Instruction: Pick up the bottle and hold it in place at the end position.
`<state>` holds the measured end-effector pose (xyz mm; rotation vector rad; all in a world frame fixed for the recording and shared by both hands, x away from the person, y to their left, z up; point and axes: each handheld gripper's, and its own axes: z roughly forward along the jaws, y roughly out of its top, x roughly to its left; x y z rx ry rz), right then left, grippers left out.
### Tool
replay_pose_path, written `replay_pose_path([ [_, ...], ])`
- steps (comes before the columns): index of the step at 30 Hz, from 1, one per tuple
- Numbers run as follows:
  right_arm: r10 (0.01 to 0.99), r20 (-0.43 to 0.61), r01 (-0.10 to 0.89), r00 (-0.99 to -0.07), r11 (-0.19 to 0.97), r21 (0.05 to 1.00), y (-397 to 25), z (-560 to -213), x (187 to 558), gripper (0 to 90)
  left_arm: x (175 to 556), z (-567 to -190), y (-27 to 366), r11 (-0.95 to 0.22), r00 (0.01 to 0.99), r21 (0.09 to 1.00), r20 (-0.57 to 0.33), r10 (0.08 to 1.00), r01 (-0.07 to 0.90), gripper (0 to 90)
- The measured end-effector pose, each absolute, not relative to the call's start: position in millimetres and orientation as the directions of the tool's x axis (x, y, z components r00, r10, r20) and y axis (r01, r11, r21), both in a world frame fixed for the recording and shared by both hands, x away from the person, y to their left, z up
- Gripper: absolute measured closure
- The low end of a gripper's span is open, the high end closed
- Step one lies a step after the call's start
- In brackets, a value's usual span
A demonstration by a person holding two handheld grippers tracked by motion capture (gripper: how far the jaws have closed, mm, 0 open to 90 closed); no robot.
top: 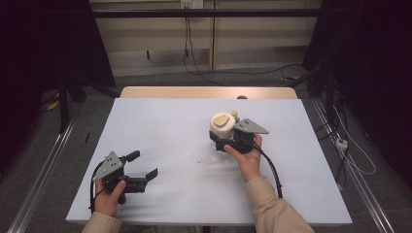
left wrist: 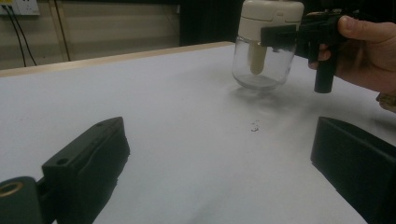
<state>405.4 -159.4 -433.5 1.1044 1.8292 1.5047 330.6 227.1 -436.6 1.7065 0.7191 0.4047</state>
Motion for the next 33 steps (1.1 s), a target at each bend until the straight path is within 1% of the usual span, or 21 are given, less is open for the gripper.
replay_pose_path([
  [20, 0.843, 0.107, 0.269, -0.528, 0.047, 0.962, -153.3, -437.8, 411.0, 7.0, 330.9, -437.3, 225.2, -0.129, 0.752, 0.96, -0.107, 0.65, 0.248, 3.6],
  [33, 0.843, 0.092, 0.273, -0.531, 0.067, 0.96, -150.2, -440.8, 413.8, 7.0, 331.4, -438.2, 224.6, -0.136, 0.754, 0.959, -0.104, 0.649, 0.249, 3.6],
])
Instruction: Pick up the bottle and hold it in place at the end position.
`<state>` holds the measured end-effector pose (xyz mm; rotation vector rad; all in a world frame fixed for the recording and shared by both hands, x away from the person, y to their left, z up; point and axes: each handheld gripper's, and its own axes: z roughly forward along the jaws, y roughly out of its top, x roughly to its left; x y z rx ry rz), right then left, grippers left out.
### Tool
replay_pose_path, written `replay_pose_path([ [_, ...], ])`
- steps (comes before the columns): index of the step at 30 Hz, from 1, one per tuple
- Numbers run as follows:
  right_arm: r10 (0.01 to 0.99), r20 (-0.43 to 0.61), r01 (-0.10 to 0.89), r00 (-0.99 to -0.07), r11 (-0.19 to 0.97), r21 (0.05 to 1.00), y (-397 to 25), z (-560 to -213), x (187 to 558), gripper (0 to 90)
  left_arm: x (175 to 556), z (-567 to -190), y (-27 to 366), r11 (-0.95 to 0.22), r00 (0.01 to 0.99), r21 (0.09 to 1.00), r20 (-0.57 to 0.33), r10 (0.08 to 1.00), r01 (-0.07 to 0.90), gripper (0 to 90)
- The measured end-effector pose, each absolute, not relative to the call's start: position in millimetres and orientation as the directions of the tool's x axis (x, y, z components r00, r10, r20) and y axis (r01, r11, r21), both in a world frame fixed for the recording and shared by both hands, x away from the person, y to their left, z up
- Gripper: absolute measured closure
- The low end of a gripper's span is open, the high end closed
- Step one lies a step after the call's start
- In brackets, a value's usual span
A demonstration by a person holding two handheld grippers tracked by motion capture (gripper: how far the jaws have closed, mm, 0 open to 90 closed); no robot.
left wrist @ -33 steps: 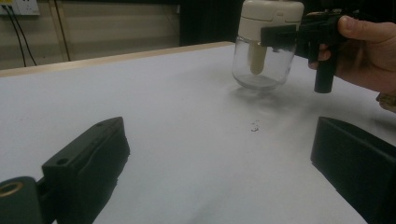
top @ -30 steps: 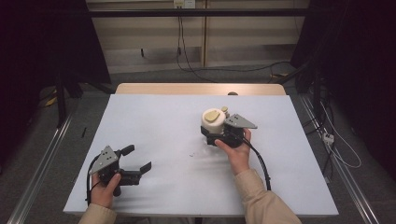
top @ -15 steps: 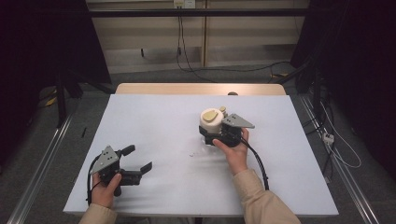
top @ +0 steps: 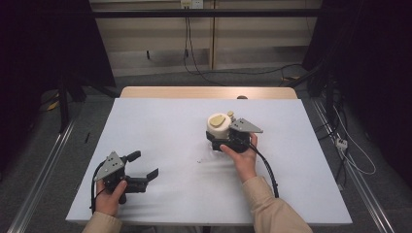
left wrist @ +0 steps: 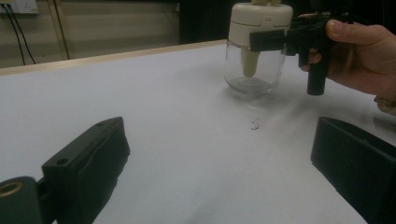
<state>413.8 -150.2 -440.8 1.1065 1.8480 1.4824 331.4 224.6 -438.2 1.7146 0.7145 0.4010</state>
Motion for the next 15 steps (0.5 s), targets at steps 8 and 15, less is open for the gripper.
replay_pose_path([
  [8, 0.831, 0.091, 0.269, -0.548, 0.072, 0.96, -140, -441, 417, 7.0, 331, -439, 225, -0.135, 0.751, 0.958, -0.105, 0.652, 0.252, 3.6],
  [15, 0.83, 0.091, 0.273, -0.551, 0.076, 0.959, -138, -444, 420, 7.0, 331, -439, 227, -0.14, 0.75, 0.958, -0.101, 0.654, 0.251, 3.6],
])
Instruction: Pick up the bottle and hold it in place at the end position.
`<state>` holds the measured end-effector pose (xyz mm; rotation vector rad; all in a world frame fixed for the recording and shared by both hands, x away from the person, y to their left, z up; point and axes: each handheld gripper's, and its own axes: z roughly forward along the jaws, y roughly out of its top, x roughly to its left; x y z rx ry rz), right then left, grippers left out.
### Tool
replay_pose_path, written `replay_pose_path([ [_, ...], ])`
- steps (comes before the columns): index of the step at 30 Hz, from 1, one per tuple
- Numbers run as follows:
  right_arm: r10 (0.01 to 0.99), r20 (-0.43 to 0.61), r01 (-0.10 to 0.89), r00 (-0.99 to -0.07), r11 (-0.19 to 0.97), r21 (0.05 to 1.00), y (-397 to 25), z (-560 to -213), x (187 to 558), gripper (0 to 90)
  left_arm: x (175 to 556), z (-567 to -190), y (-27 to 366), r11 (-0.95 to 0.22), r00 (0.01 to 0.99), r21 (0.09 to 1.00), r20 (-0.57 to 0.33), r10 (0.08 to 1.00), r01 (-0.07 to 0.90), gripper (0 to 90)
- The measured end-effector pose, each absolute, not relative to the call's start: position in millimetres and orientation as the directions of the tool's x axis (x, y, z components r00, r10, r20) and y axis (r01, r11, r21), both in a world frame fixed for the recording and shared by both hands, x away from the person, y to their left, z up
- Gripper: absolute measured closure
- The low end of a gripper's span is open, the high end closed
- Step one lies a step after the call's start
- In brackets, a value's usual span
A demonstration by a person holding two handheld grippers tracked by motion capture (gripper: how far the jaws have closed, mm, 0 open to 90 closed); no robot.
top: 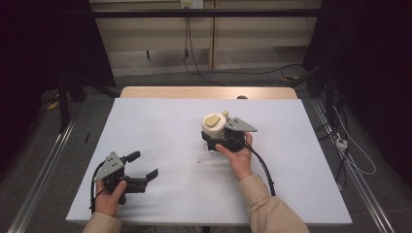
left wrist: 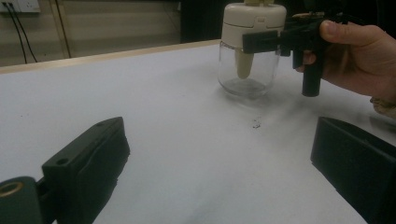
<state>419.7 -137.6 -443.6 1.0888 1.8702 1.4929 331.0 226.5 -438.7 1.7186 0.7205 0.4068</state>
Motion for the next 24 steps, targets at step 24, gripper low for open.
replay_pose_path([
  [24, 0.825, 0.101, 0.287, -0.556, 0.076, 0.955, -127.8, -446.4, 425.3, 7.0, 330.0, -439.9, 227.9, -0.136, 0.74, 0.957, -0.105, 0.664, 0.257, 3.6],
])
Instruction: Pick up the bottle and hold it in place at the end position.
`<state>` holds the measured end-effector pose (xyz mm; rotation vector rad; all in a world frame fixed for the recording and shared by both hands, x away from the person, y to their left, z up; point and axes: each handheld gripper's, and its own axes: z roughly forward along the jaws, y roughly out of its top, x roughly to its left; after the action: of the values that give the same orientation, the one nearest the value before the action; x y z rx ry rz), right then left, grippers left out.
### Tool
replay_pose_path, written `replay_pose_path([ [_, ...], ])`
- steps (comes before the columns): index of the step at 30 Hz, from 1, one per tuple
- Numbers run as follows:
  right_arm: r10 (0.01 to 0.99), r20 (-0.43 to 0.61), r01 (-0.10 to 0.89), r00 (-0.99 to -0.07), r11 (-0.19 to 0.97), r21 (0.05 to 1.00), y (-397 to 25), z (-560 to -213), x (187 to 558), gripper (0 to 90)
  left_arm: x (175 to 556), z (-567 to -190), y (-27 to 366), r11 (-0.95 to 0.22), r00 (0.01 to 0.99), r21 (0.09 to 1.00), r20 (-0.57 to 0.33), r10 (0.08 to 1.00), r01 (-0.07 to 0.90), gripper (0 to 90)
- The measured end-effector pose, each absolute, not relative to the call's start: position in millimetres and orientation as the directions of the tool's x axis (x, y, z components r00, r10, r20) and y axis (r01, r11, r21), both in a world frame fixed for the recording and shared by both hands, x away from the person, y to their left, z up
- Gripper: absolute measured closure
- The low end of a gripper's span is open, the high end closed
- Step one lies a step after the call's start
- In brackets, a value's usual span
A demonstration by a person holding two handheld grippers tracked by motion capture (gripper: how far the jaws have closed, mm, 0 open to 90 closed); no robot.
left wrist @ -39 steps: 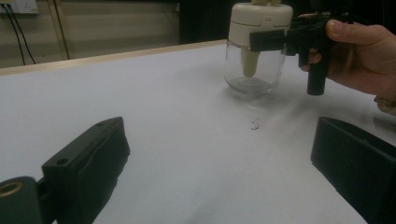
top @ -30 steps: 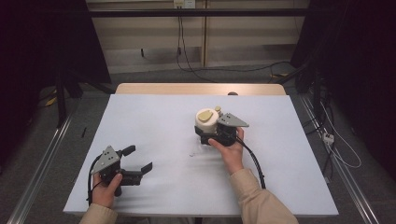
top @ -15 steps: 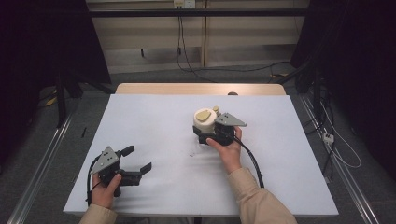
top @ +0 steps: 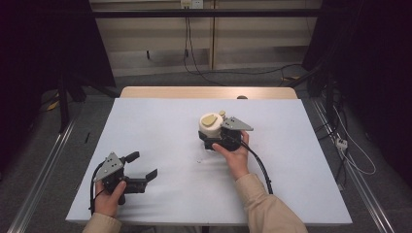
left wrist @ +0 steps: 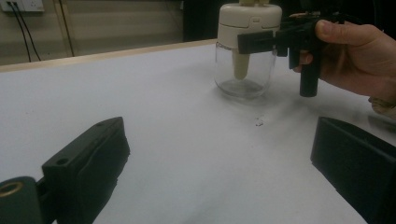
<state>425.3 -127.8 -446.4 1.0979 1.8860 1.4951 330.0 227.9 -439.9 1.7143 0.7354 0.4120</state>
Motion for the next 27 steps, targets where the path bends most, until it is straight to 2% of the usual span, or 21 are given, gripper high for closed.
replay_pose_path([
  [14, 0.817, 0.084, 0.288, -0.57, 0.103, 0.952, -124.2, -451.8, 428.3, 7.0, 330.7, -440.7, 229.2, -0.133, 0.738, 0.957, -0.107, 0.666, 0.259, 3.6],
  [27, 0.829, 0.095, 0.289, -0.551, 0.083, 0.954, -125.1, -453.1, 433.2, 7.0, 333.3, -441.9, 226.9, -0.135, 0.743, 0.956, -0.11, 0.661, 0.261, 3.6],
])
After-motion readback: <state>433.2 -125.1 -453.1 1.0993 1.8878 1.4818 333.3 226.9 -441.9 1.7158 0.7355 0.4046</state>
